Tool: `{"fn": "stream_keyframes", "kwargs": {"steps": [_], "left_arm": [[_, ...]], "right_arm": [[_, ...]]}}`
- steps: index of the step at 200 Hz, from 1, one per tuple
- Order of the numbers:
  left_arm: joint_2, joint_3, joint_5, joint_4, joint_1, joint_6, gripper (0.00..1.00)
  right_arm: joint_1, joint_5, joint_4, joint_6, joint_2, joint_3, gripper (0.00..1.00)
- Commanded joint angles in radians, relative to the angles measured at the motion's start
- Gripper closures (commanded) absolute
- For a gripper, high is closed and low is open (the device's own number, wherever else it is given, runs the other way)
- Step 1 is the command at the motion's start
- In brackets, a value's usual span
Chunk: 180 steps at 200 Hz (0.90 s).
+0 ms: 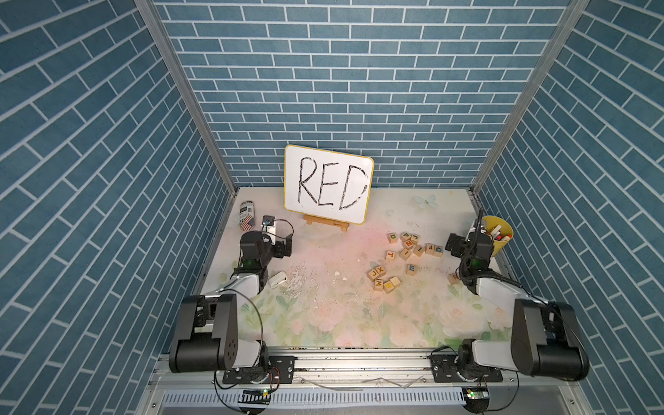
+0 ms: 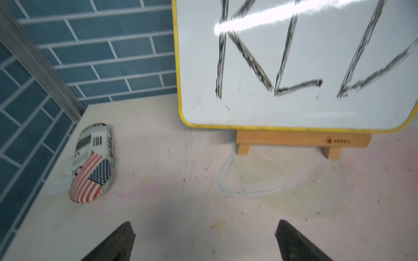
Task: Assemble the uppercase word "red" with letter blocks
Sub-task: Adjust the letter block at the center of the board.
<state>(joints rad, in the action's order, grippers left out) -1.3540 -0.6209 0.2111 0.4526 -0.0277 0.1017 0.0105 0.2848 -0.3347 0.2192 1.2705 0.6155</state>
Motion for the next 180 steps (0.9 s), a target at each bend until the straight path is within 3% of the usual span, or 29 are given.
{"fn": "stream_keyframes", "kwargs": {"steps": [1,8,17,36,78,99,110,136,180], "left_arm": [[0.068,-0.179,-0.039,-0.366,-0.006,-0.008,0.01],[0.075,-0.245,-0.034,-0.488,-0.006,0.000,0.01],[0.079,-0.332,-0.024,-0.636,-0.005,0.022,0.01],[0.091,-0.450,-0.021,-0.866,-0.006,0.068,0.01],[0.250,-0.401,0.078,-0.979,-0.005,0.154,0.01],[0.316,-0.389,0.169,-1.020,-0.005,0.169,0.01],[0.307,-0.421,0.220,-1.081,-0.003,0.177,0.01],[0.280,-0.491,0.267,-1.168,0.000,0.171,0.01],[0.243,-0.568,0.269,-1.256,0.004,0.228,0.01]], "right_arm": [[-0.001,0.029,0.452,0.313,-0.090,0.201,0.01],[0.000,-0.025,0.557,0.372,-0.091,0.264,0.01],[0.001,-0.092,0.663,0.349,-0.085,0.325,0.02],[-0.002,-0.160,0.716,0.348,-0.083,0.333,0.02],[-0.029,-0.307,0.821,0.292,-0.163,0.275,0.02],[-0.074,-0.300,0.918,0.296,-0.199,0.274,0.05],[-0.109,-0.285,0.963,0.294,-0.217,0.273,0.14],[-0.166,-0.213,1.092,0.343,-0.193,0.293,0.23],[-0.237,-0.094,1.255,0.389,-0.092,0.330,0.24]]}}
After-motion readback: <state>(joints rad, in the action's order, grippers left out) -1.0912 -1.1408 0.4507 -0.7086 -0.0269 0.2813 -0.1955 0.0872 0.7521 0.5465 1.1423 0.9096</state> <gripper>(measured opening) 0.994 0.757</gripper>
